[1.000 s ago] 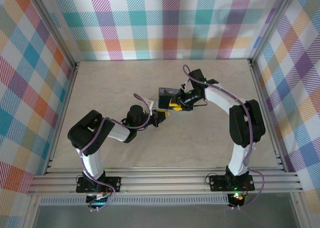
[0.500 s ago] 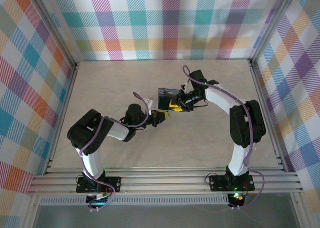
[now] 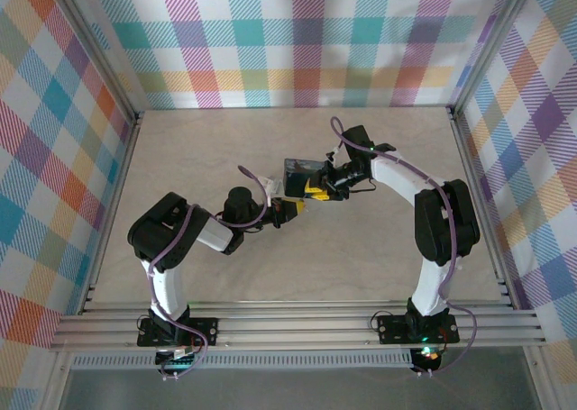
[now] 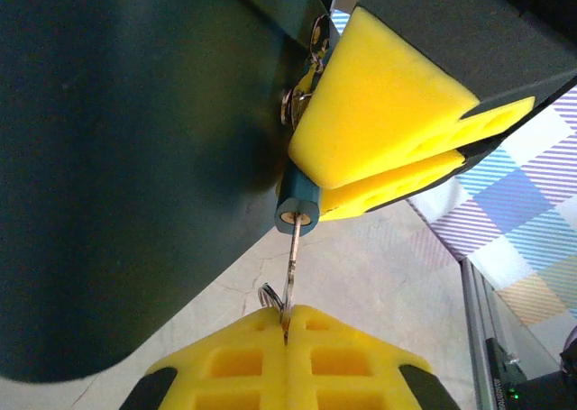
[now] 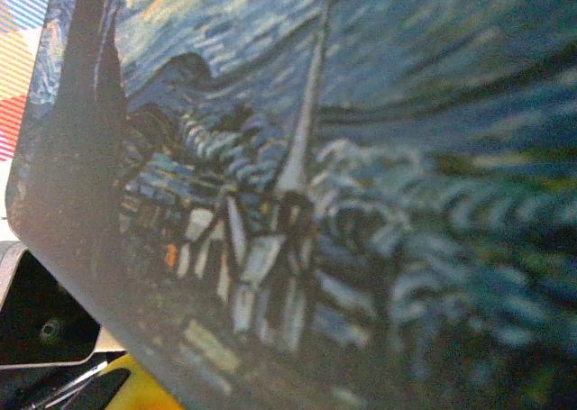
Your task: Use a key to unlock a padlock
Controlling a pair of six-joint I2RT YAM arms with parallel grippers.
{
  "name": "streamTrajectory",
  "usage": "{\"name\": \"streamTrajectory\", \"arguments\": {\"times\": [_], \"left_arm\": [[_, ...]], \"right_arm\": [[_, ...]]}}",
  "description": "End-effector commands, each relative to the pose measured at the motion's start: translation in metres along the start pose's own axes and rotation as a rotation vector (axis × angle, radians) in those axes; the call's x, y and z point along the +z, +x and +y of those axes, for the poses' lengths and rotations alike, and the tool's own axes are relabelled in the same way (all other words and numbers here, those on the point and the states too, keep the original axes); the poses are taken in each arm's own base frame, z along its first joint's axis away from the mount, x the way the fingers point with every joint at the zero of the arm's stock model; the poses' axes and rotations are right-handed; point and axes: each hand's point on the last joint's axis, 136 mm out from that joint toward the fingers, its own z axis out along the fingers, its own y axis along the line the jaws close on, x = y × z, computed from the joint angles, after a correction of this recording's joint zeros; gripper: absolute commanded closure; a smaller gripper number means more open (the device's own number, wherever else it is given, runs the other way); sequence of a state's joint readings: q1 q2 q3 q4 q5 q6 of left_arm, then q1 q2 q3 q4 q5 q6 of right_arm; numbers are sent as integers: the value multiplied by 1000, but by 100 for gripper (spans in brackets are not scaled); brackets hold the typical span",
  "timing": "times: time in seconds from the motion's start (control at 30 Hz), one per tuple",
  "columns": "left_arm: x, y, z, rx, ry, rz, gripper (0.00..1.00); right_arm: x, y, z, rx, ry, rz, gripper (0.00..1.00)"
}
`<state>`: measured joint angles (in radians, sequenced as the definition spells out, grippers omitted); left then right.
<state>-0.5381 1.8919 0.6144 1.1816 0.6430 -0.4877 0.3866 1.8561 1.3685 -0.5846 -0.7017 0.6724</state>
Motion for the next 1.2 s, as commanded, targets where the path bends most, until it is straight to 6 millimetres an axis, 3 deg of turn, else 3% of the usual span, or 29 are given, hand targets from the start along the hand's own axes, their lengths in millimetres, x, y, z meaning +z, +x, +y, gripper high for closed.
{"name": "streamTrajectory", "arguments": {"times": [0.0,0.5,0.83,1.17], "left_arm": [[1,-16,-10,35,59,-35,100],[6,-24,1,22,33,-39,100],[13,-38,-1,-23,48,-62,100],[13,-33,12,-23,-17,-47,100]], "right_arm": [[-12,9,21,-67,-65,17,100],[-13,21,22,-87,-89,67,100],[-8,25,9,-69,-69,74,100],[-4,28,2,-81,-41,92,100]]}}
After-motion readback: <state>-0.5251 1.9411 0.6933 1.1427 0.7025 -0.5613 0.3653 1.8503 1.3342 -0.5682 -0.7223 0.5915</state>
